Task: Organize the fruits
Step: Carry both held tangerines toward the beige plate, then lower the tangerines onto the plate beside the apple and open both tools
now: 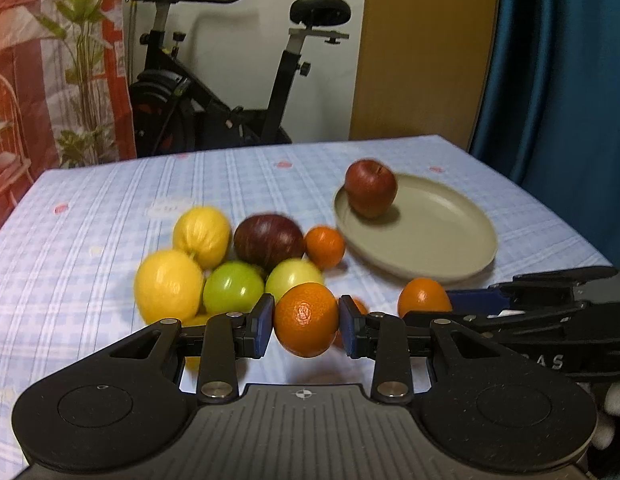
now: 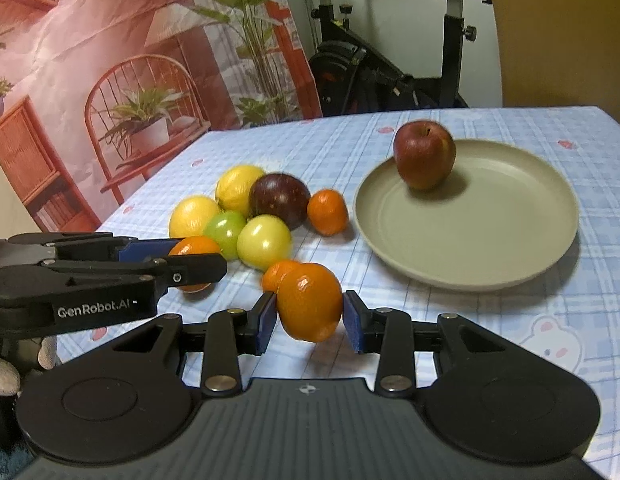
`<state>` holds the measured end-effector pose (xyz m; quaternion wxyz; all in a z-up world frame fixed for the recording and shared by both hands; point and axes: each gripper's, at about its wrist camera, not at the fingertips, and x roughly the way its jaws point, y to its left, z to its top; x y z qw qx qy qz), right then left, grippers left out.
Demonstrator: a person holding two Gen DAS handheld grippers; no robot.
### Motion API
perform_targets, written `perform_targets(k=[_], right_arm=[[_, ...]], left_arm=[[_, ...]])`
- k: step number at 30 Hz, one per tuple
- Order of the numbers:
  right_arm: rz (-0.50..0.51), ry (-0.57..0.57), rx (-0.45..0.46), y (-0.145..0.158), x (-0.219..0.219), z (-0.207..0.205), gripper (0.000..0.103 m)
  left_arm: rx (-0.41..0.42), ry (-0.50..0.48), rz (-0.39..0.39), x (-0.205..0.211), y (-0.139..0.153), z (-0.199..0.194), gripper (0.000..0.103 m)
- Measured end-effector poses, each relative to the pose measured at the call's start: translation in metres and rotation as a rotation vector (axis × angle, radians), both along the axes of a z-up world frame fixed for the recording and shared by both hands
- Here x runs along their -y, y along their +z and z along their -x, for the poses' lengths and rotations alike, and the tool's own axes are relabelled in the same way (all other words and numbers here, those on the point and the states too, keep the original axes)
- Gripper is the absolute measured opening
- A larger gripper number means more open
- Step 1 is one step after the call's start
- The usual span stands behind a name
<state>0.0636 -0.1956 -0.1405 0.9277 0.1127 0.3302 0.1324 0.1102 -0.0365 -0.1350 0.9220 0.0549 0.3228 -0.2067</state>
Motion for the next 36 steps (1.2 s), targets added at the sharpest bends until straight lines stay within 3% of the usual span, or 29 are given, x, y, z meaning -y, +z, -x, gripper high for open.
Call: perform_targets(k=[20,36], right_arm=[[0.041,-0.081,0.098,0.032,0.058,-0.019,0.038],[0.137,-0.103,0.064,0.008,0.102,-0.057,0.038]], left_arm=[[0.085,-0.092,0.006,0.052,0.024,-0.031,0.037],[0.017,-0.194,-0.022,0.113,-0.001,-0.077,0.037]])
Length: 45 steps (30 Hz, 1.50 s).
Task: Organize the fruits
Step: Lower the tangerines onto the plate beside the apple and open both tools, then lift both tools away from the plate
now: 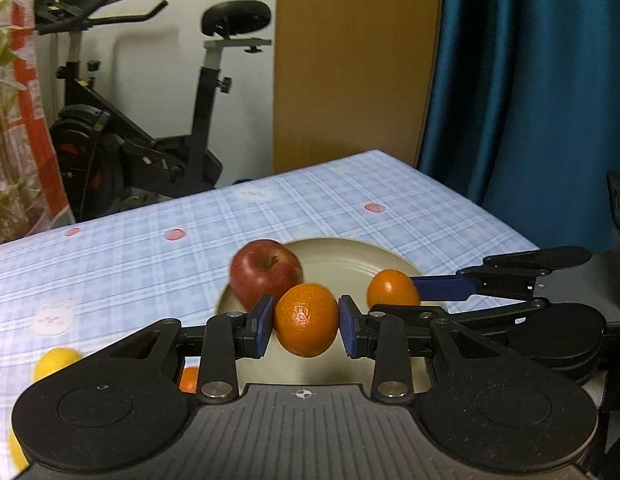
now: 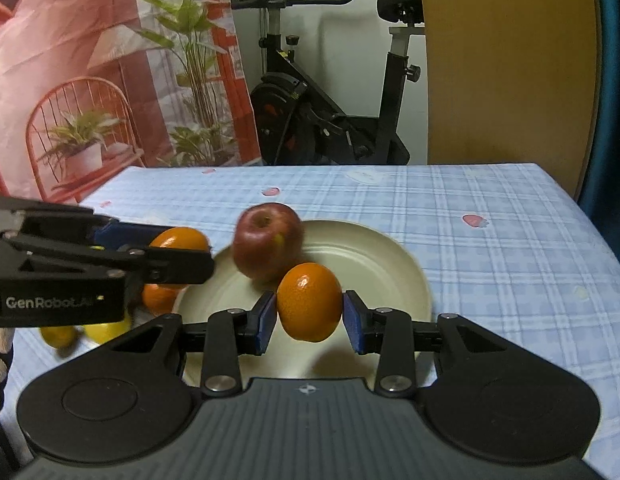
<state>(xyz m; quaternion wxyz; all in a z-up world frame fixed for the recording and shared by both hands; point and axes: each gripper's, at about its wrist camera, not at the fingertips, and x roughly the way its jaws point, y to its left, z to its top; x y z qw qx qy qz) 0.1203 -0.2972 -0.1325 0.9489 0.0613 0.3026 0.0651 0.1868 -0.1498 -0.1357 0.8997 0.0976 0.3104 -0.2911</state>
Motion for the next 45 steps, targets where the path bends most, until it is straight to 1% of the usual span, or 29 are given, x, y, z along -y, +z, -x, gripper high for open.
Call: perform_targets(k=[3,7,13,19,27,30,32,33,35,36,37,38,40,42,45], right_arm=[[-0.009,0.000,-0.018,-0.007,0.005,-0.008,0.038],[-0.004,0.020,-0.030,-0.013,0.005,-0.020,0.038],[0.009,0.048,-0.036,-0.021,0.000,-0.042,0.038],[0.038,0.053,-0.035,-0.025,-0.003,-0.059,0.038],[0.065,0.060,-0.030,-0.031,-0.006,-0.069,0.038],[0.056,0.046,-0.031,-0.032,-0.007,-0.071,0.039],[0.061,0.039,-0.036,-0.031,-0.009,-0.071,0.040],[0.067,0.033,-0.038,-0.030,-0.009,-0.071,0.040],[0.069,0.019,-0.040,-0.027,-0.009,-0.070,0.047],[0.064,0.008,-0.042,-0.026,-0.008,-0.069,0.049],[0.056,-0.001,-0.043,-0.024,-0.007,-0.067,0.054],[0.042,-0.010,-0.043,-0.022,-0.004,-0.065,0.059],[0.009,-0.032,-0.039,-0.017,0.000,-0.059,0.065],[-0.026,-0.049,-0.030,-0.013,0.003,-0.051,0.065],[-0.043,-0.069,-0.026,-0.008,0.002,-0.041,0.065]], left_arm=[[-0.022,0.016,-0.018,0.005,-0.011,-0.010,0.037],[-0.052,0.054,-0.033,-0.003,-0.018,-0.020,0.037],[-0.056,0.080,-0.058,-0.012,-0.023,-0.025,0.037],[-0.042,0.089,-0.085,-0.009,-0.025,-0.029,0.037],[-0.037,0.109,-0.075,-0.012,-0.027,-0.034,0.036],[-0.032,0.107,-0.088,-0.009,-0.027,-0.035,0.038],[-0.038,0.116,-0.088,-0.010,-0.025,-0.036,0.042],[-0.043,0.119,-0.084,-0.012,-0.024,-0.036,0.043],[-0.049,0.130,-0.073,-0.015,-0.021,-0.035,0.051],[-0.051,0.136,-0.070,-0.017,-0.020,-0.035,0.055],[-0.052,0.138,-0.065,-0.019,-0.018,-0.034,0.060],[-0.048,0.138,-0.057,-0.021,-0.017,-0.033,0.062],[-0.039,0.141,-0.052,-0.023,-0.013,-0.030,0.062],[-0.030,0.143,-0.052,-0.024,-0.010,-0.027,0.062],[-0.018,0.137,-0.054,-0.025,-0.005,-0.020,0.062]])
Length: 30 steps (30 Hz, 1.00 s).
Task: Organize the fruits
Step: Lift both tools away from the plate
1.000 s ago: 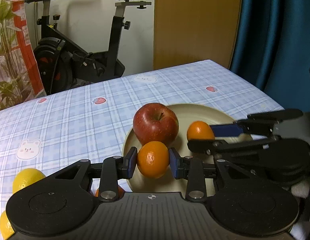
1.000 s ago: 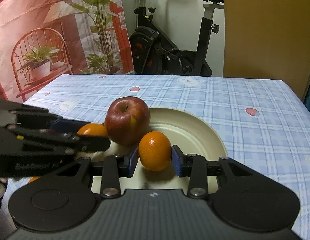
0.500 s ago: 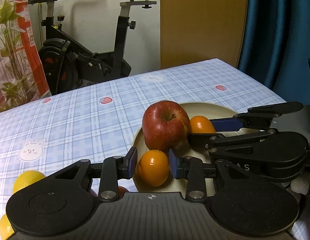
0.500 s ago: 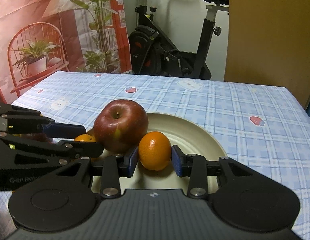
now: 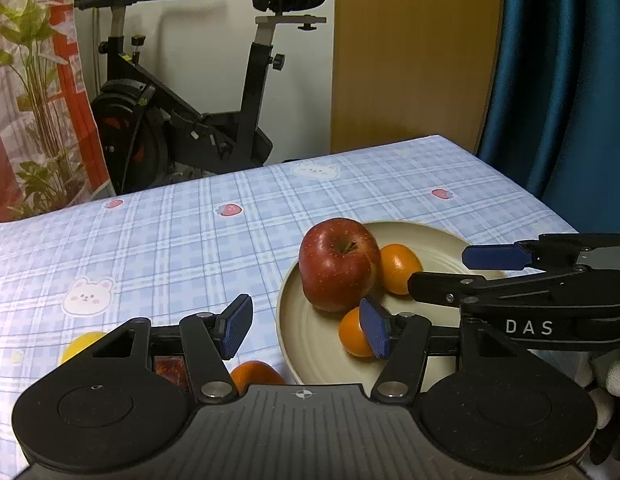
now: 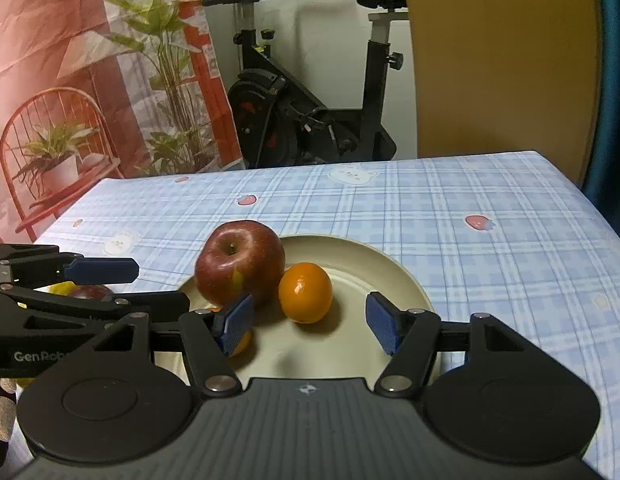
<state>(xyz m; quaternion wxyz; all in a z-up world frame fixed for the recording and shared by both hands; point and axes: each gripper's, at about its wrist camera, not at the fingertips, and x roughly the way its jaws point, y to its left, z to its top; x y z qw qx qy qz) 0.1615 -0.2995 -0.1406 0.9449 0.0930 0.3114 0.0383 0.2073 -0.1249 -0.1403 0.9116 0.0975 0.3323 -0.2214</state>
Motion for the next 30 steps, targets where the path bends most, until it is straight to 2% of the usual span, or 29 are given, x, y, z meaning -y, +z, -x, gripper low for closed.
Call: perform_targets(k=[13,21,30], right_arm=[[-0.035,-0.019,0.024,0.015,-0.021,0.043,0.066],[-0.048,-0.011,0.006,0.017,-0.051,0.061,0.065],[-0.029,-0.009,0.002,0.017,-0.075,0.077,0.065]], left_arm=[[0.058,0.031,0.012,-0.029,0.023,0.036,0.062],[0.101,0.093,0.004,-0.054,0.033,0.067,0.062],[0.116,0.166,0.041,-0.086,0.040,0.090,0.062]])
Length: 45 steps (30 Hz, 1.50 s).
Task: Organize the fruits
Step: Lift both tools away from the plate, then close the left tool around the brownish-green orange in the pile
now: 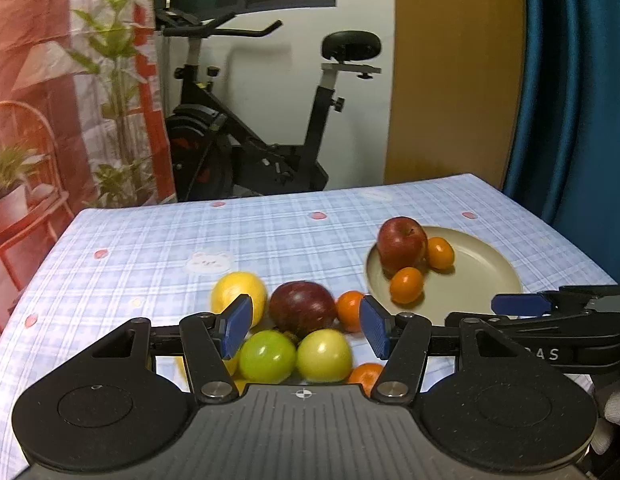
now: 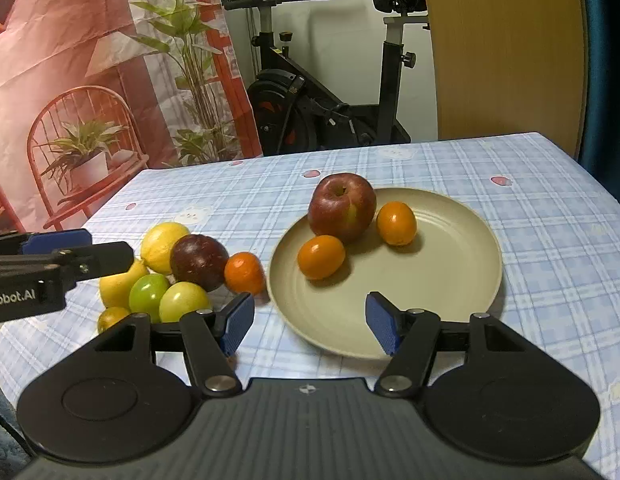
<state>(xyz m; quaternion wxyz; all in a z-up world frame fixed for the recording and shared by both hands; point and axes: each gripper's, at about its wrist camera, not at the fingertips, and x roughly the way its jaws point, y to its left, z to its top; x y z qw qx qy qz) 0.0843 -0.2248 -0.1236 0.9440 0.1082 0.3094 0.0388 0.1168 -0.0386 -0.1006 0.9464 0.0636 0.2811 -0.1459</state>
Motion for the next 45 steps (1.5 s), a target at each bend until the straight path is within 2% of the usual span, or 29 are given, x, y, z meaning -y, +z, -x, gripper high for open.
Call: perform_targets(k=[11,18,23,36,45], right_arm=[[0.015,0.033,0.034,0.001,-0.020,0.018,0.065],[0.020,0.059,0.023,-0.009,-0.026,0.016,0.065],[0.020,0.069,0.011,-0.016,-0.028,0.015,0.065],[0.012,0.120,0.004,-0.029,-0.034,0.013,0.065],[0.017,0.179,0.014,-0.032,-0.041,0.014,0.058]], left_arm=[[-0.007,0.069,0.053,-0.025,-0.008,0.012,0.062],[-0.022,0.106,0.067,-0.033,-0.019,0.013,0.062],[-0.058,0.114,0.084,-0.036,-0.026,0.008,0.062],[-0.092,0.119,0.088,-0.040,-0.038,0.005,0.060],[-0.113,0.101,0.087,-0.039,-0.041,0.006,0.055]])
